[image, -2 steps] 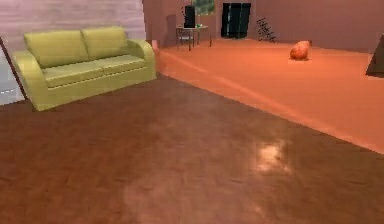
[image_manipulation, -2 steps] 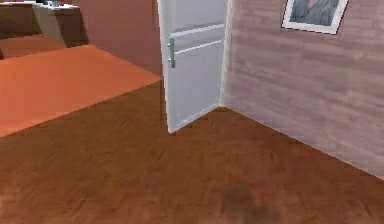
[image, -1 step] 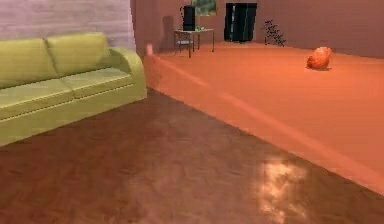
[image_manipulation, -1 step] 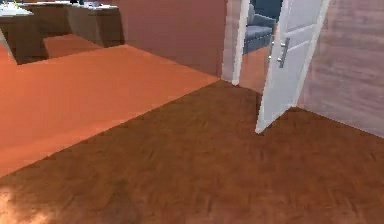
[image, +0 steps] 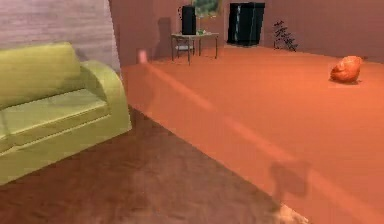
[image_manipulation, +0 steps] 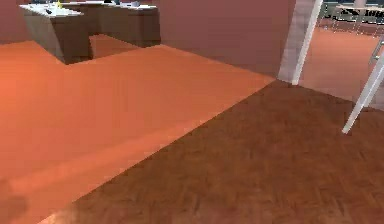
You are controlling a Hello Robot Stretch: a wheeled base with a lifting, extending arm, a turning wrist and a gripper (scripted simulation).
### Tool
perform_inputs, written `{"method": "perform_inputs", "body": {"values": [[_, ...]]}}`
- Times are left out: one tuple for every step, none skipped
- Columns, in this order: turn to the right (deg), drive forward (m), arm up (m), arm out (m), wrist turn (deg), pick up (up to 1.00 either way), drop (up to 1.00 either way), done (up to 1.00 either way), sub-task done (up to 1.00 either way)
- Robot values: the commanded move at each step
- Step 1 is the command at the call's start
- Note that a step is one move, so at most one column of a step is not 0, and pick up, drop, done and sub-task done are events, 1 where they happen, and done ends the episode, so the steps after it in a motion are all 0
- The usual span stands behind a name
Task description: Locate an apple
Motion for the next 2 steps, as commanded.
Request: {"method": "perform_inputs", "body": {"values": [[0.0, 1.0, 0.0, 0.0, 0.0, 0.0, 0.0, 0.0, 0.0], [-3.0, 0.0, 0.0, 0.0, 0.0, 0.0, 0.0, 0.0, 0.0]]}}
